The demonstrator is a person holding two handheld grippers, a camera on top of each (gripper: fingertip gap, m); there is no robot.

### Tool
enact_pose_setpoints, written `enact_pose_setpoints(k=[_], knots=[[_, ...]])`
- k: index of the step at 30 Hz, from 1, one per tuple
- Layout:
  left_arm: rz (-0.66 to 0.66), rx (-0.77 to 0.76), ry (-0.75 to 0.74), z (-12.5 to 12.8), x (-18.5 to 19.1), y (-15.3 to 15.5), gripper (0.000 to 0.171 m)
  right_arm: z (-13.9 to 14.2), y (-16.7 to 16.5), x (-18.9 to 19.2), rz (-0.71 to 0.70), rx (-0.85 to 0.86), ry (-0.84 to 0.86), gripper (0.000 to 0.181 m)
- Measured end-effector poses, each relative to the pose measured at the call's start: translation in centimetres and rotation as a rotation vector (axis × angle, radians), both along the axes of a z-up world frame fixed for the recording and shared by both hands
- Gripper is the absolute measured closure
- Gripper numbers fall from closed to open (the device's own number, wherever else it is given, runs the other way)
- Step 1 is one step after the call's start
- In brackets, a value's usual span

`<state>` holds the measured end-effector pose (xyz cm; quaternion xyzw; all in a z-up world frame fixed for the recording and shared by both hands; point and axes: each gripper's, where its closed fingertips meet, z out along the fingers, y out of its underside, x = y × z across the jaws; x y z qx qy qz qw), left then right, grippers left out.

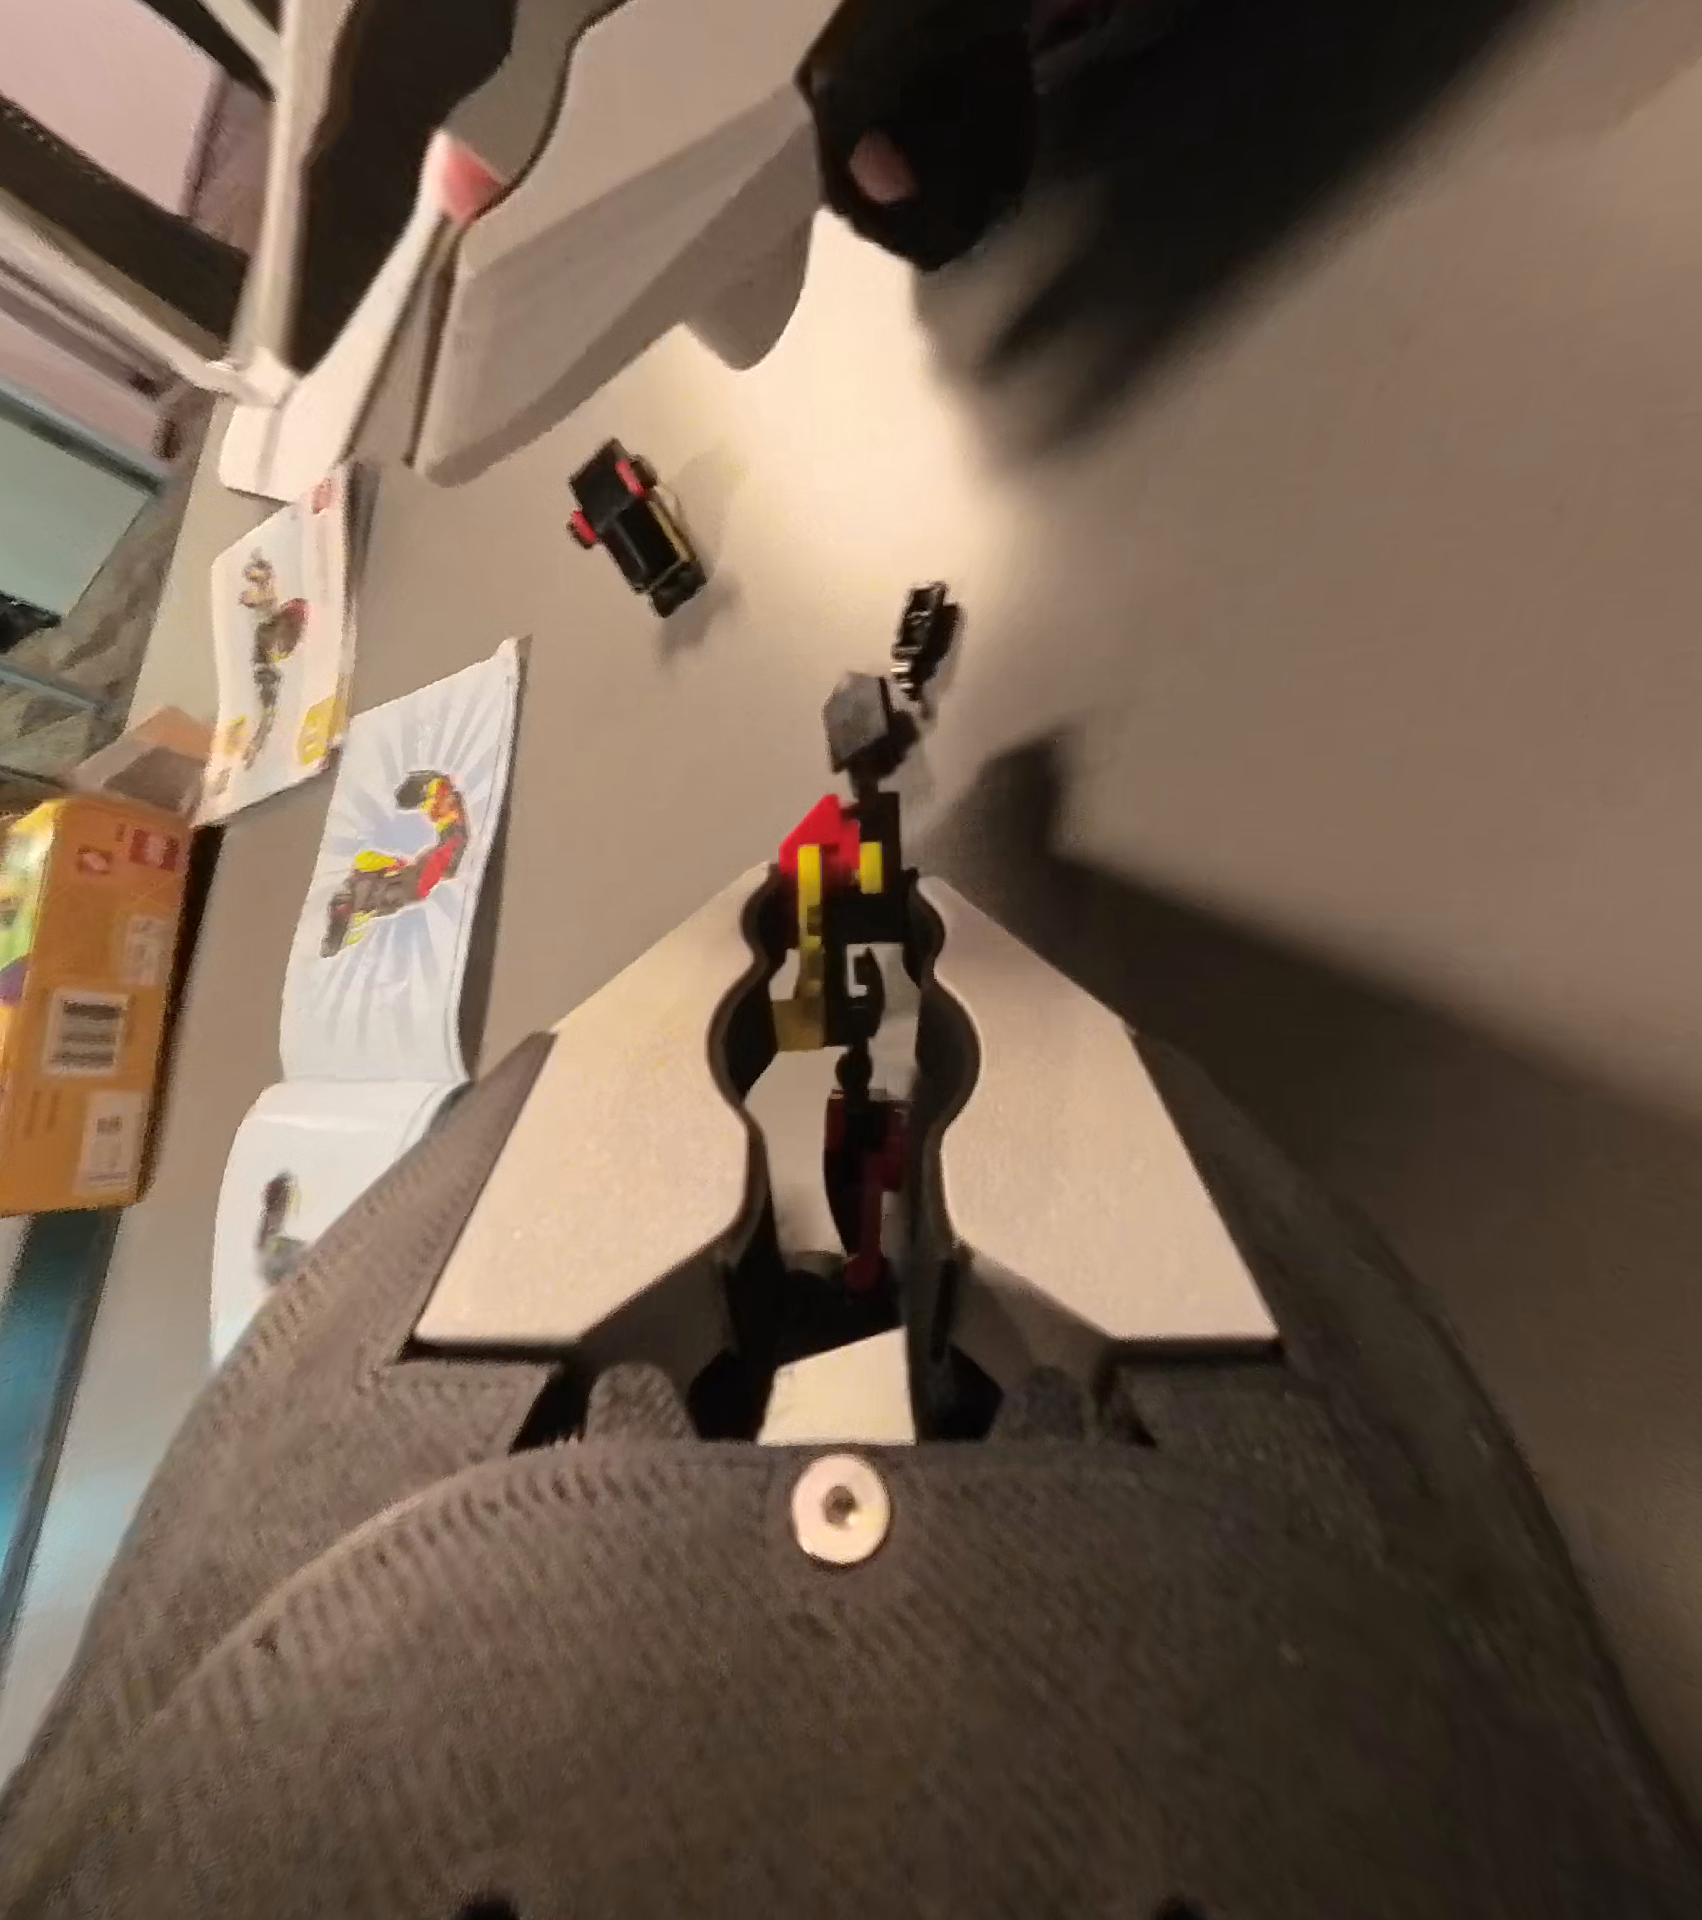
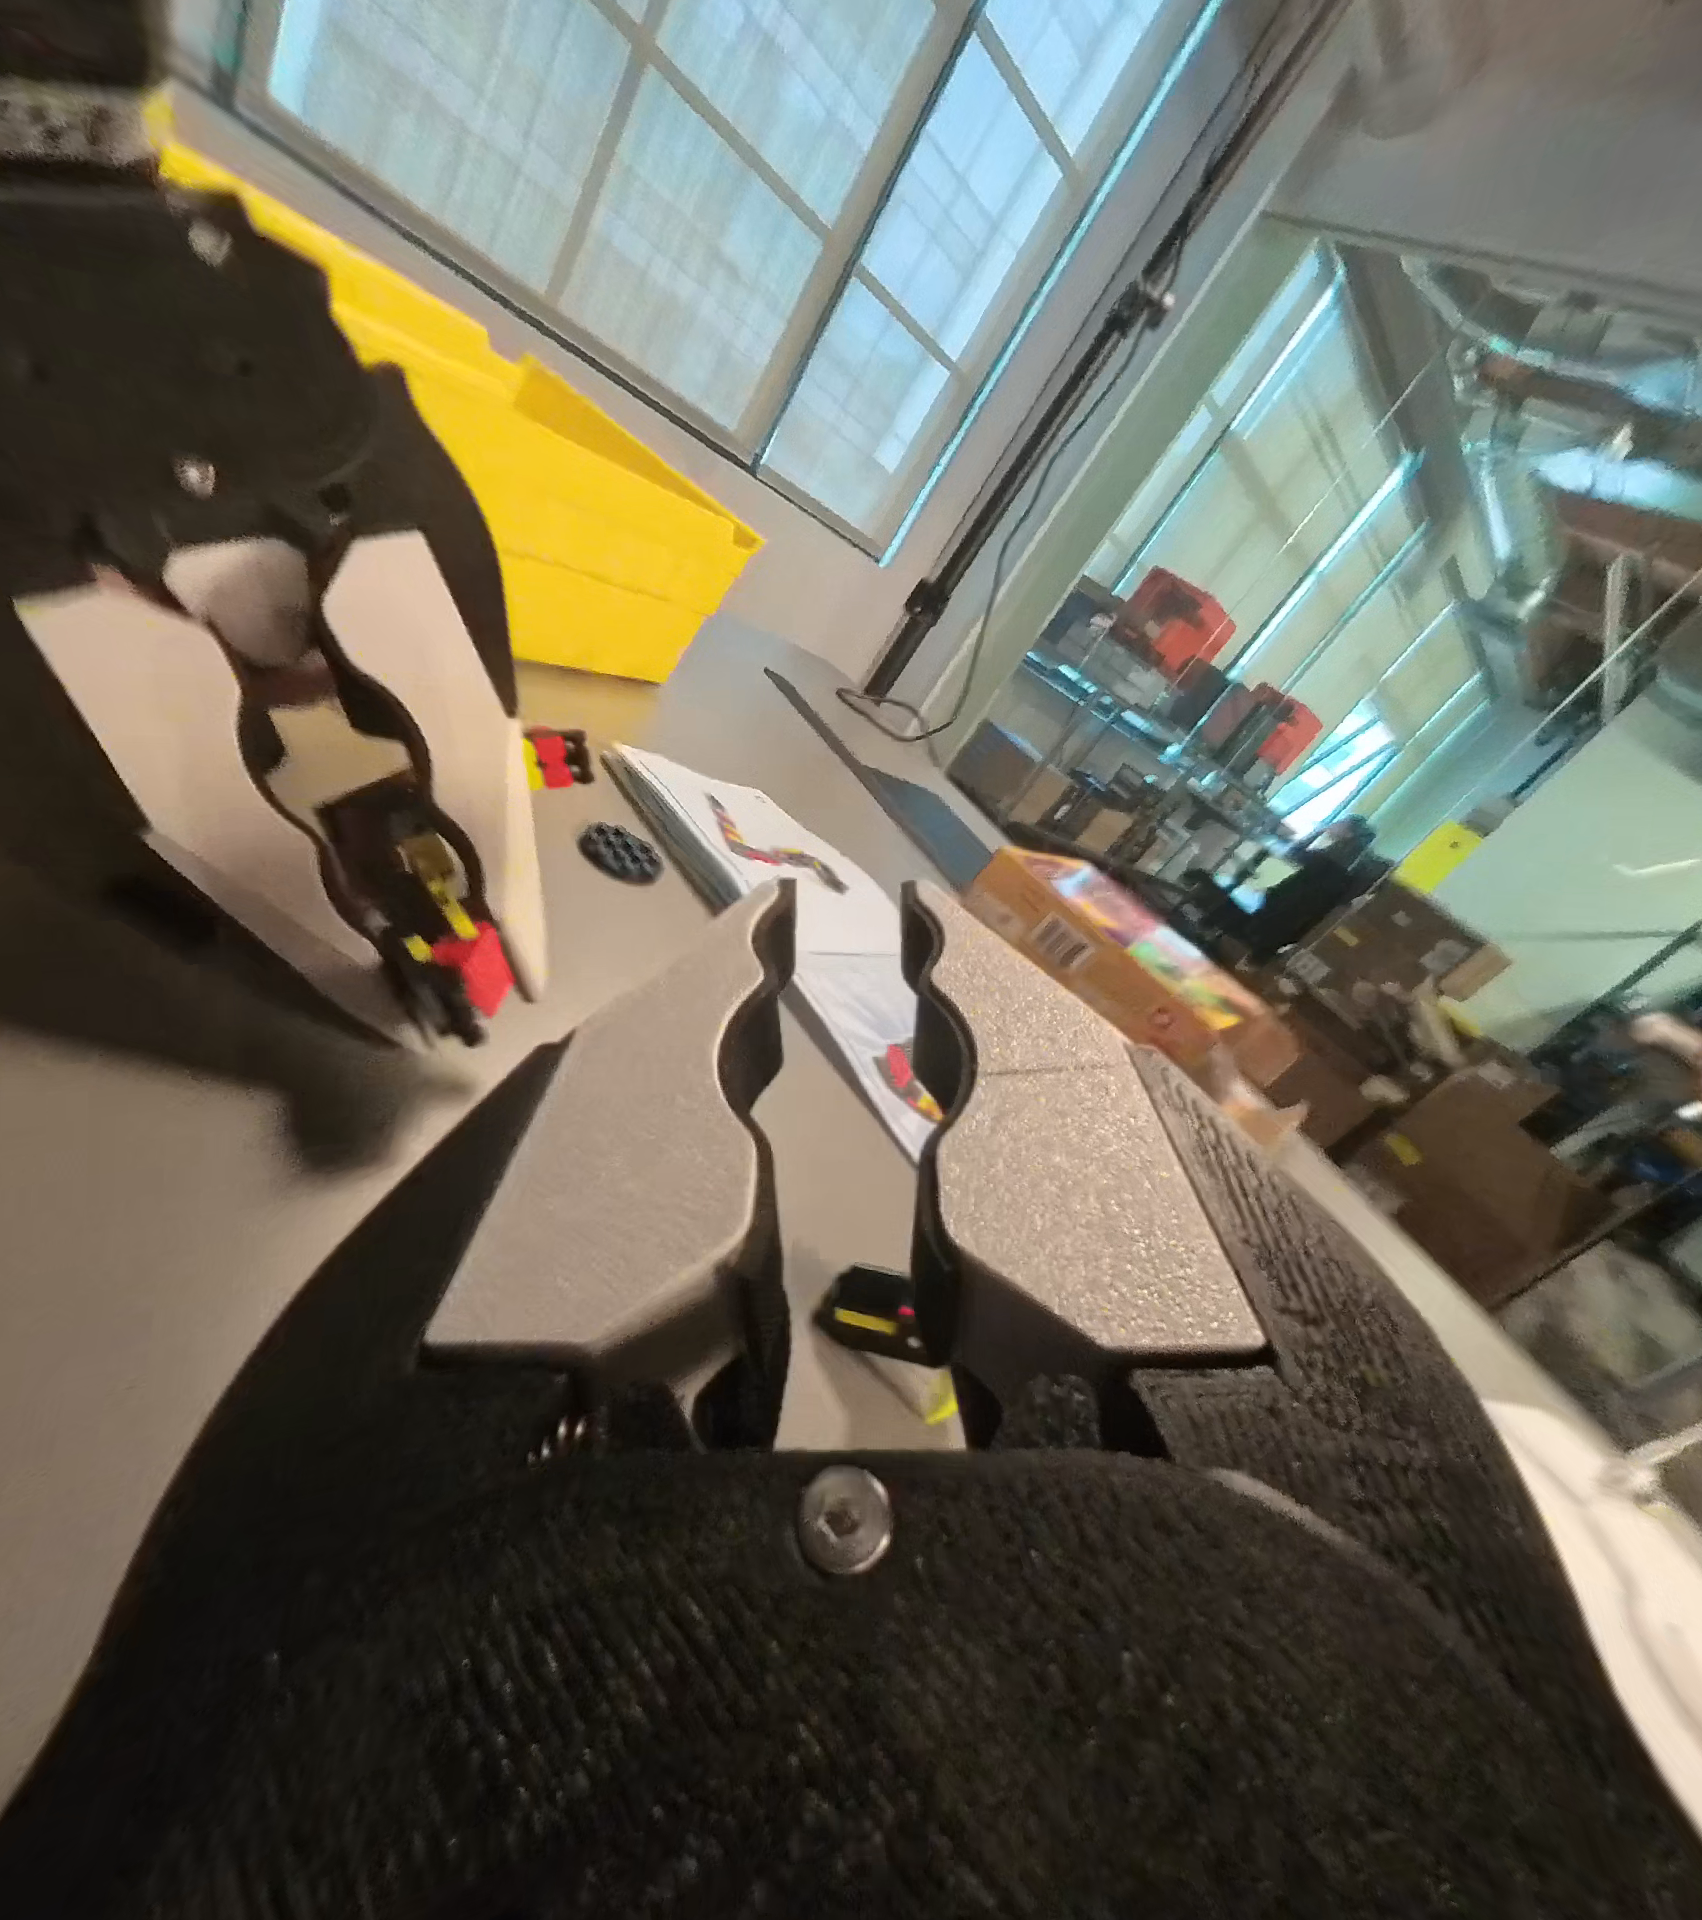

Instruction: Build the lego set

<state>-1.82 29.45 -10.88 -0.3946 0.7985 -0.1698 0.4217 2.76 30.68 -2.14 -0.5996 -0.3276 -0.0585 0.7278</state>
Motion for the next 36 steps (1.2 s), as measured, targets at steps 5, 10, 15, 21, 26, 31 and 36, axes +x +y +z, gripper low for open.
enact_pose_setpoints(k=[5, 10, 15, 21, 26, 31, 36], knots=[[0.081, -0.008, -0.167, 3.0, 0.7, 0.9, 0.151, 0.3, -0.3, -1.7, 0.125, -0.225, 0.297, 0.154], [0.137, -0.115, -0.257, 4.6, 0.7, 1.7, 0.151, -0.4, -0.3, -3.3, 0.199, -0.473, 0.565, 0.149], [0.150, -0.110, -0.293, 5.2, 0.8, 1.6, 0.151, -1.7, -0.4, -5.2, 0.273, -0.710, 0.765, 0.145], [0.141, -0.083, -0.317, 5.7, 1.0, 1.0, 0.151, -1.5, -0.3, -5.7, 0.321, -0.761, 0.885, 0.160], [0.124, -0.101, -0.316, 5.7, 1.1, 0.5, 0.147, -1.1, -0.3, -5.2, 0.348, -0.778, 0.912, 0.165], [0.045, -0.322, -0.274, 5.7, 1.0, -1.0, 0.137, -0.5, -0.5, -4.4, 0.404, -0.807, 0.936, 0.166], [-0.012, -0.681, -0.284, 7.2, 0.6, -2.0, 0.134, 0.2, -1.0, -4.1, 0.471, -0.812, 0.936, 0.166]])
